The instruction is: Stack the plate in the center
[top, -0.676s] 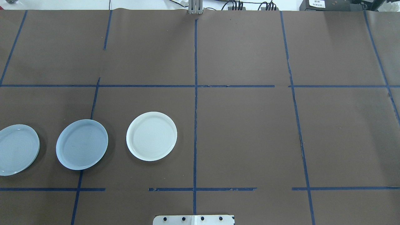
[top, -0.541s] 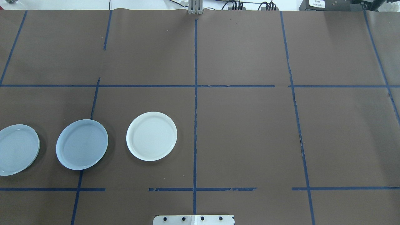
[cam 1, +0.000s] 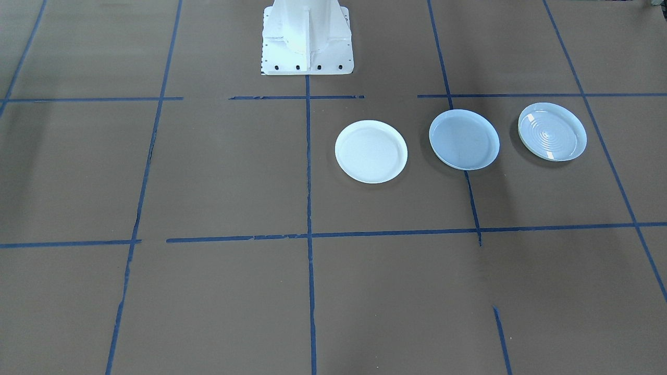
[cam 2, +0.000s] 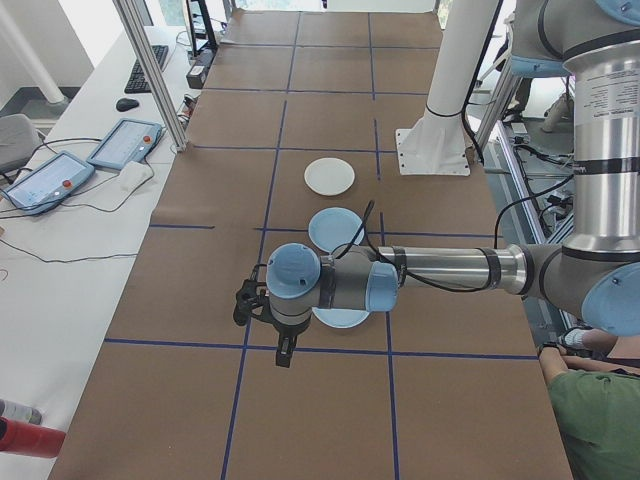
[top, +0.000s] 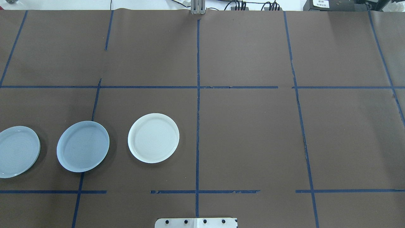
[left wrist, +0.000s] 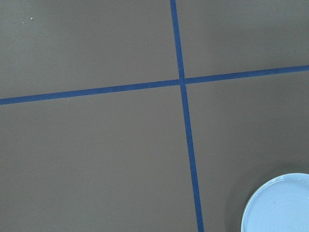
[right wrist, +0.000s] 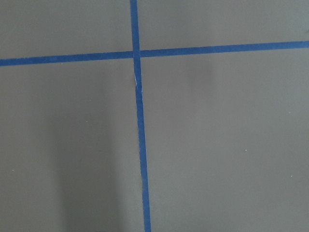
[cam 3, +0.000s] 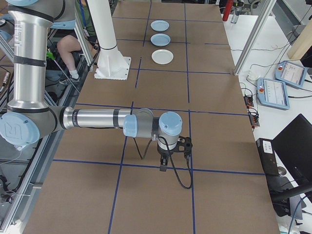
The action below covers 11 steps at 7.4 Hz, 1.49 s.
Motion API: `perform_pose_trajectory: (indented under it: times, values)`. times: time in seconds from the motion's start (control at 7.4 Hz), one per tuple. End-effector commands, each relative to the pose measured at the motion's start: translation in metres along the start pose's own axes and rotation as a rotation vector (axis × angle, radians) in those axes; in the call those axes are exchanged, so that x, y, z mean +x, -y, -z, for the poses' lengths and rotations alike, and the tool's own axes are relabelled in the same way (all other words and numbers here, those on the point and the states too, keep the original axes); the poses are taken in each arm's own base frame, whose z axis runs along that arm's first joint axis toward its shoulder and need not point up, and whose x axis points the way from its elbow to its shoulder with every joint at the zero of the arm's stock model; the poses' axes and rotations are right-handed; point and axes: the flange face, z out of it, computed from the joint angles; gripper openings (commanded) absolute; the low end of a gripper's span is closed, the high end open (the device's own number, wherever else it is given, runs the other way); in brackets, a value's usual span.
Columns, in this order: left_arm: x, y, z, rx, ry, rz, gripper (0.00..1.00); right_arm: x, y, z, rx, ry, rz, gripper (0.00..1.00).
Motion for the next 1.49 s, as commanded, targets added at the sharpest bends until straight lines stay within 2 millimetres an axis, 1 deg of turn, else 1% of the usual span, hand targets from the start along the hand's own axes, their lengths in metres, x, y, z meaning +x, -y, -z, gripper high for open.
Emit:
perform_pose_trajectory:
  times: [0.0, 0.14, 0.27, 0.41, 0.54, 0.68, 0.81, 0.95, 1.08, 1.22, 1.35]
  values:
    - [0.02, 0.006, -0.005, 0.002, -0.083, -0.02, 1.0, 0.0, 0.0, 0.0, 0.0, 0.0, 0.0, 1.0]
    - [0.046, 0.011, -0.036, -0.069, -0.113, -0.066, 1.0, 0.0, 0.0, 0.0, 0.0, 0.0, 0.0, 1.0]
    - [0.081, 0.016, -0.073, -0.149, -0.126, -0.057, 1.0, 0.0, 0.0, 0.0, -0.001, 0.0, -0.001, 1.0]
    - [0.105, 0.017, -0.094, -0.173, -0.121, -0.029, 1.0, 0.0, 0.0, 0.0, 0.0, 0.0, 0.0, 1.0]
    - [0.11, 0.011, -0.105, -0.16, -0.125, -0.037, 1.0, 0.0, 0.0, 0.0, 0.0, 0.0, 0.0, 1.0]
    - [0.109, -0.001, -0.117, -0.139, -0.089, -0.046, 1.0, 0.0, 0.0, 0.0, 0.0, 0.0, 0.0, 1.0]
    - [0.109, -0.005, -0.135, -0.12, -0.034, -0.031, 1.0, 0.0, 0.0, 0.0, 0.0, 0.0, 0.0, 1.0]
    - [0.105, -0.018, -0.16, -0.119, -0.037, -0.039, 1.0, 0.0, 0.0, 0.0, 0.0, 0.0, 0.0, 1.0]
    - [0.094, -0.031, -0.183, -0.108, -0.05, -0.05, 1.0, 0.0, 0.0, 0.0, 0.0, 0.0, 0.0, 1.0]
    - [0.102, -0.037, -0.196, -0.113, -0.064, -0.029, 1.0, 0.0, 0.0, 0.0, 0.001, 0.0, -0.001, 1.0]
    - [0.116, -0.042, -0.209, -0.145, -0.073, -0.043, 1.0, 0.0, 0.0, 0.0, 0.0, 0.0, 0.0, 1.0]
